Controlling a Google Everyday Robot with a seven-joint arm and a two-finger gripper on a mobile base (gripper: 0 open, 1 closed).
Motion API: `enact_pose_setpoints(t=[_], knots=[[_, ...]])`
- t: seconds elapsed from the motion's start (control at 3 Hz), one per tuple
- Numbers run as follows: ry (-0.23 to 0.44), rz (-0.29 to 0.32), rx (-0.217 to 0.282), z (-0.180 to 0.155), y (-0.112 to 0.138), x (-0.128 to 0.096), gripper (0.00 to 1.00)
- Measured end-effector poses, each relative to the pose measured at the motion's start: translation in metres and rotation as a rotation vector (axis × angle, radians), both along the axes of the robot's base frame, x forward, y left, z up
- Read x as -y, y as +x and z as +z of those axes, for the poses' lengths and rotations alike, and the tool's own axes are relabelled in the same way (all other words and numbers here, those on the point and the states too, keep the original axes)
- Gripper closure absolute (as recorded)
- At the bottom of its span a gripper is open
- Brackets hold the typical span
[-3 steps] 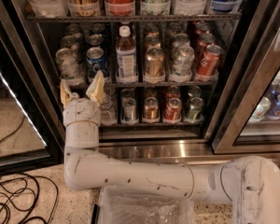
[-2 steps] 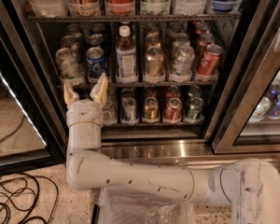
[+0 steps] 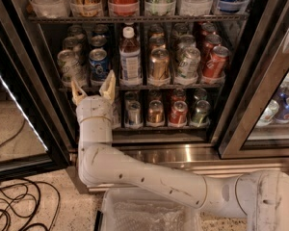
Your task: Pick pepsi can from middle shelf of fridge
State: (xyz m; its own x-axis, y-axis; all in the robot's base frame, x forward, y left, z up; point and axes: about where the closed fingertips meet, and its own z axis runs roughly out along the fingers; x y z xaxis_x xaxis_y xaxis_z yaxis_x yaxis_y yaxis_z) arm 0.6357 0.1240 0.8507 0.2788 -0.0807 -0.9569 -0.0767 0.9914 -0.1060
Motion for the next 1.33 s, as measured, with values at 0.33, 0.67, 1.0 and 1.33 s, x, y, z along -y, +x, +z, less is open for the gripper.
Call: enact_pose_setpoints(t=[0.33, 0.67, 1.0, 1.33], knots=[[0.01, 0.012, -0.011, 0.002, 0.013, 0.005, 0.3], [0.006, -0.002, -0.019, 0.003, 0.023, 0.009, 0.3], [-0.005, -0.022, -0.028, 0.002, 0.031, 0.012, 0.31], [-0.019, -0.037, -0.048, -0.001, 0.04, 0.014, 0.31]])
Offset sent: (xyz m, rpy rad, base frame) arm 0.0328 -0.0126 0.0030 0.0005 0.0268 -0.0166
